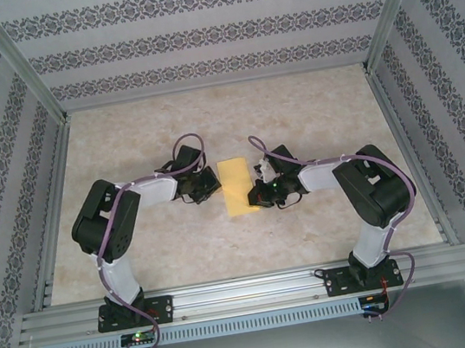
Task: Fold a paper plane with a square sheet of paper (pick it up from the middle)
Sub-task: Turn over the paper at the center of the table.
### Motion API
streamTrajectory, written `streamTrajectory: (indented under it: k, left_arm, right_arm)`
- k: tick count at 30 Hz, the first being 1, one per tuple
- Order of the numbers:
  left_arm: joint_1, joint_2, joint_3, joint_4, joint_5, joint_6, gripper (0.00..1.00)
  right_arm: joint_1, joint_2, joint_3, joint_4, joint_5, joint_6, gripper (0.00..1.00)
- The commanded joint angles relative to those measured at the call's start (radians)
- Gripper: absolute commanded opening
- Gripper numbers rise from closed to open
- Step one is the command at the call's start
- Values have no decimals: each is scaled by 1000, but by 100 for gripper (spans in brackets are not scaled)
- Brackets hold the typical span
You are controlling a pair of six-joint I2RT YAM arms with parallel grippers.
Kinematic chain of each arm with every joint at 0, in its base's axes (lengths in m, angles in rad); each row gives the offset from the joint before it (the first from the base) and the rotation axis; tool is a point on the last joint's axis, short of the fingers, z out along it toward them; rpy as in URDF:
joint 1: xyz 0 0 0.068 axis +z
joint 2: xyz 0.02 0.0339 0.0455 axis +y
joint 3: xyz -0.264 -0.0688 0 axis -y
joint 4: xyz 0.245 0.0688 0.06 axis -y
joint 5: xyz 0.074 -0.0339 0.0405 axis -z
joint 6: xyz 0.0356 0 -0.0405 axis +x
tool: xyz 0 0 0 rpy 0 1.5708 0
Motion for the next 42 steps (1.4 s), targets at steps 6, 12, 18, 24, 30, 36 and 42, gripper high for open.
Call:
streamTrajectory:
  k: [6,12,18,24,30,36,42]
  left_arm:
    - [5,-126,-3,-11,-4,61,12]
    - [-48,-94,28,33,91,77,10]
    - [-77,-21,43,51,114,71,8]
    - [-76,16,42,40,102,71,7]
    - [-76,37,44,36,102,69,7]
    - [-76,54,44,21,98,68,7]
    - [-76,62,41,22,100,65,6]
  right_arm:
    - [21,-41,36,-60,8,23,8]
    - [-5,-146,47,-69,39,37,16]
    - [-43,-144,53,-186,127,-5,30]
    - [-42,-103,59,-175,124,-3,35]
    - [-35,-48,60,-133,86,4,35]
    - [-23,-28,42,-58,30,36,31]
    - [-21,-18,27,-11,15,56,27]
